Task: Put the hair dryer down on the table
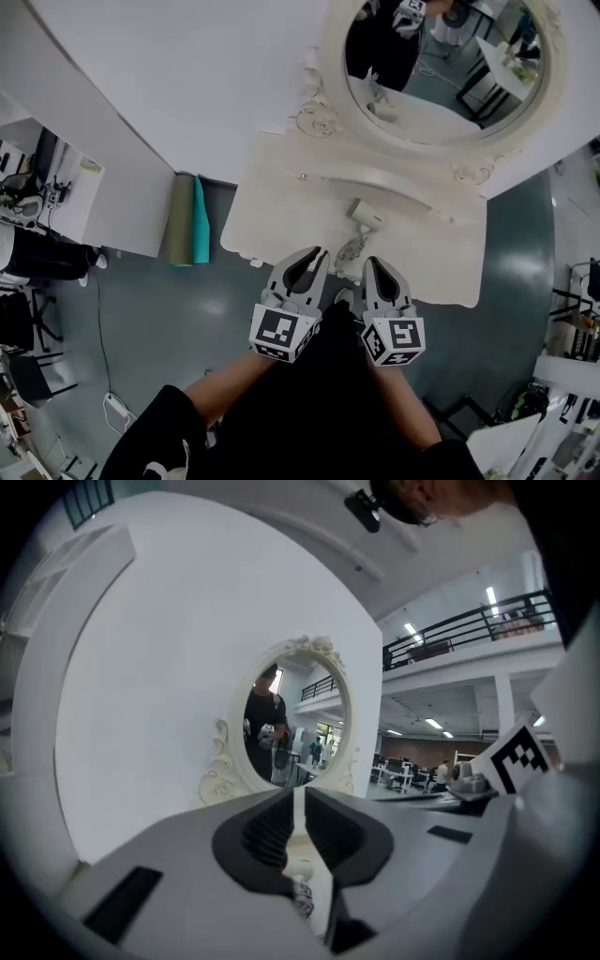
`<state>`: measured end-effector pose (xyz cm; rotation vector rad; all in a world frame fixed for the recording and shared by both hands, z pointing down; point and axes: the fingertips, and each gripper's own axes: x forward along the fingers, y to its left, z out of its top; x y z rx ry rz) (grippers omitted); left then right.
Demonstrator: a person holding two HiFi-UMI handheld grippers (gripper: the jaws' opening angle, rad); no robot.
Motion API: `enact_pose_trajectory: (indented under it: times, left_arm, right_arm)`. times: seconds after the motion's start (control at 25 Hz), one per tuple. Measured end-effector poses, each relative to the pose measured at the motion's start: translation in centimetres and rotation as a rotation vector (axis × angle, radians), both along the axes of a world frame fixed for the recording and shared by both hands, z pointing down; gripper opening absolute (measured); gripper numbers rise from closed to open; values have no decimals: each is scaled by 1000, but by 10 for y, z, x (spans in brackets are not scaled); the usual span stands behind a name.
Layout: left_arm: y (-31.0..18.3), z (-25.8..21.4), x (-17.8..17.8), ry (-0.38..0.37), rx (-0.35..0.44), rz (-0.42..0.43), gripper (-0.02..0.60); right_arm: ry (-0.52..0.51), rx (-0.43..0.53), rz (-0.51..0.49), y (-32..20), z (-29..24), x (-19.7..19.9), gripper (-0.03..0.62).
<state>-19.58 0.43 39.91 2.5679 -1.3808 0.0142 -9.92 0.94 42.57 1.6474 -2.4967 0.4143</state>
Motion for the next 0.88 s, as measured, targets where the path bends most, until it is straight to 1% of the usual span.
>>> enact_pose_trajectory:
  times: [0.04, 0.12, 0.24, 0.36, 0.44, 0.6, 0.88]
  left_arm:
    - [2, -6, -3, 3, 24, -6, 33]
    - [6, -12, -7, 20, 40, -10, 17]
    - [9, -16, -14, 5, 56, -26, 15]
    - [12, -18, -14, -28, 84, -24, 15]
    - [15, -15, -13, -42, 82, -16, 15]
    - [16, -13, -11, -54, 90, -5, 14]
    - [15, -19, -14, -70, 119, -10, 14]
  right_arm:
    - [0, 7, -3, 2, -3, -3, 18]
    - [1, 28, -11, 5, -9, -10, 18]
    - [10, 59, -12, 9, -13, -21, 18]
    - [43, 93, -4, 11, -18, -26, 18]
    - [63, 111, -3, 12, -22, -28, 18]
    - [71, 125, 0, 12, -25, -32, 18]
    - [94, 143, 14, 9, -29, -32, 18]
